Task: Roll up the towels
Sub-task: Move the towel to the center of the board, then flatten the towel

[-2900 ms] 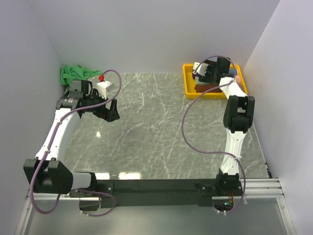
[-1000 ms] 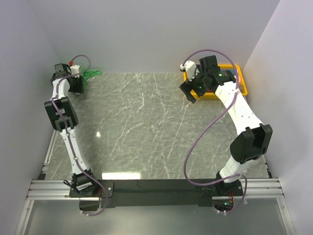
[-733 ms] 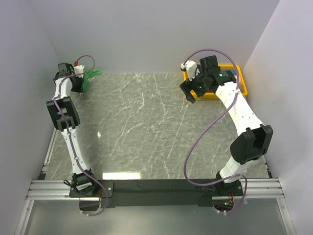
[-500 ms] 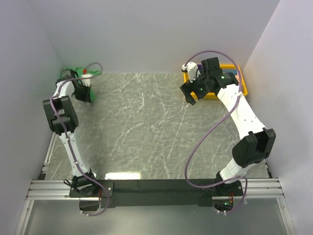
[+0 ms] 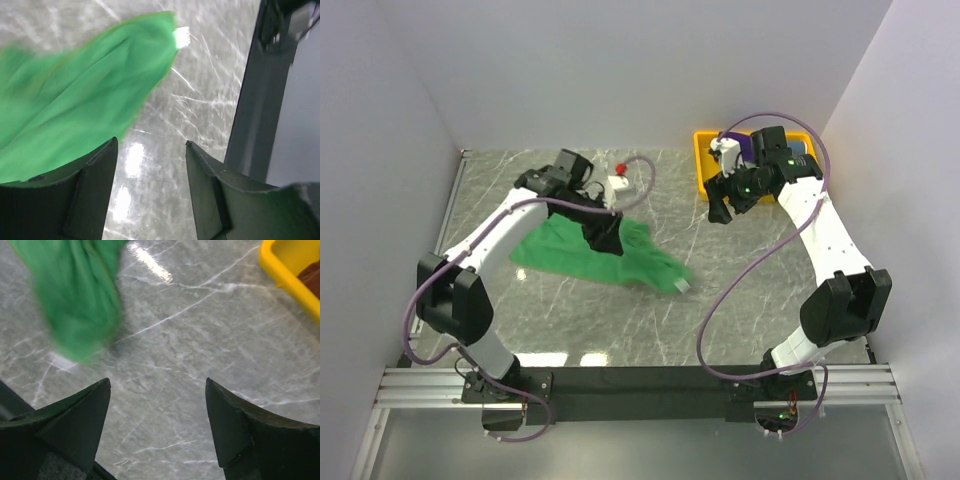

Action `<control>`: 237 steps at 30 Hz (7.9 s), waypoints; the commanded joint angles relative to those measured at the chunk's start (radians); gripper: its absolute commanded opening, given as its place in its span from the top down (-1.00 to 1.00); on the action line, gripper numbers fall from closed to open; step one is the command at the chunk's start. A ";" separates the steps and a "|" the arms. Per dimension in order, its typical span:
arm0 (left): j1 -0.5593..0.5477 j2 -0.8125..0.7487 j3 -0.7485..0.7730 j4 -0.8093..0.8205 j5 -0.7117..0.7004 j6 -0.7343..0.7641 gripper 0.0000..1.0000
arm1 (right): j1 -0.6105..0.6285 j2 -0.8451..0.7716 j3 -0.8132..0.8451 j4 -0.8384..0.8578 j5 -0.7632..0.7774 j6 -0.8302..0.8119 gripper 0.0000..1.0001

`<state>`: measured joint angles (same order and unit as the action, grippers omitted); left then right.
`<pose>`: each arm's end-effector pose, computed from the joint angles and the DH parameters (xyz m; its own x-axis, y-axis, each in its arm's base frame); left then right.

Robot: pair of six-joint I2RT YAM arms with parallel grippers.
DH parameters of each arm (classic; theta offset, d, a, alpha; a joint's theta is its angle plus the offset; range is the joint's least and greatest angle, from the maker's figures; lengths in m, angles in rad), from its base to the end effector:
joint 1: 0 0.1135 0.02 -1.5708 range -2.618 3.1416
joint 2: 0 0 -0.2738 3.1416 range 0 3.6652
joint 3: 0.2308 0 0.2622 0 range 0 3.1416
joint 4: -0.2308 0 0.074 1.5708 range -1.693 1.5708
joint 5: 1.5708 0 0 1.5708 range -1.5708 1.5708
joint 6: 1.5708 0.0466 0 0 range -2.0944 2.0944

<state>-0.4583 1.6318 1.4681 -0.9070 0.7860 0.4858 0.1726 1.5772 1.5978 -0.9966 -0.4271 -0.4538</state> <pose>0.2989 -0.1842 0.3105 -0.4079 0.5692 -0.7139 0.9130 0.2464 -0.3252 0.3326 0.0776 0.3561 -0.5646 -0.5034 -0.6540 -0.7037 0.7077 0.0627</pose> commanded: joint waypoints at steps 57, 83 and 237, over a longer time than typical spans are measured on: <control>0.713 0.016 -0.374 0.142 -0.321 -0.119 -0.03 | 0.288 0.181 -0.446 0.136 0.257 0.150 0.24; 0.713 0.013 -0.370 0.151 -0.310 -0.128 -0.11 | 0.294 0.248 -0.478 0.188 0.352 0.207 0.24; 0.742 -0.058 -0.678 0.117 -0.651 0.299 0.99 | 0.260 0.164 -0.653 0.070 0.513 0.115 1.00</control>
<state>0.2653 1.5364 0.8139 -0.8810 0.3046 0.6888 0.4061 1.7355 1.0130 -0.8665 0.0311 -0.3260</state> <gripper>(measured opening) 0.014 0.006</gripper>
